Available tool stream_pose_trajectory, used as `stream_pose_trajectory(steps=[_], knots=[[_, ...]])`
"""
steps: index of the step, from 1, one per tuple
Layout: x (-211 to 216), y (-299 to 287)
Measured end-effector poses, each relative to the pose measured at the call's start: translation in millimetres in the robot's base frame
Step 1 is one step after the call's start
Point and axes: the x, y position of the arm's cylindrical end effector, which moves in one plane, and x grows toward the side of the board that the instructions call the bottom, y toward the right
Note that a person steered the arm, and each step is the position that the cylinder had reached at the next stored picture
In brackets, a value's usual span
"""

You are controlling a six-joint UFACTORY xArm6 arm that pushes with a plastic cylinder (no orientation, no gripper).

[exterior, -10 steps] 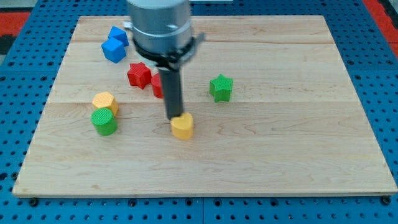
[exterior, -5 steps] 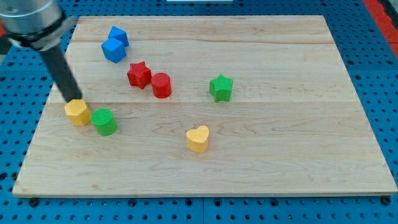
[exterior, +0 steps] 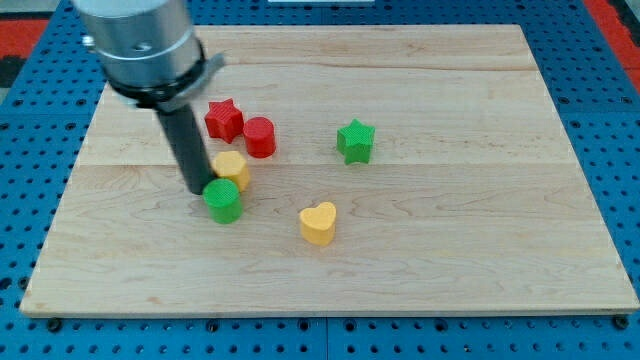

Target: Push the yellow hexagon right to the yellow heart

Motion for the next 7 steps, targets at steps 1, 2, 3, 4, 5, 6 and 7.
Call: stream_pose_trajectory(steps=[1,2,3,4,5,6,7], knots=[[-6.6,-6.6],[-11.6,-15.5],[-20.4,-0.1],[-32.2,7.9],[-32.8,37.3],[-31.5,64.1],[-9.6,114.2]])
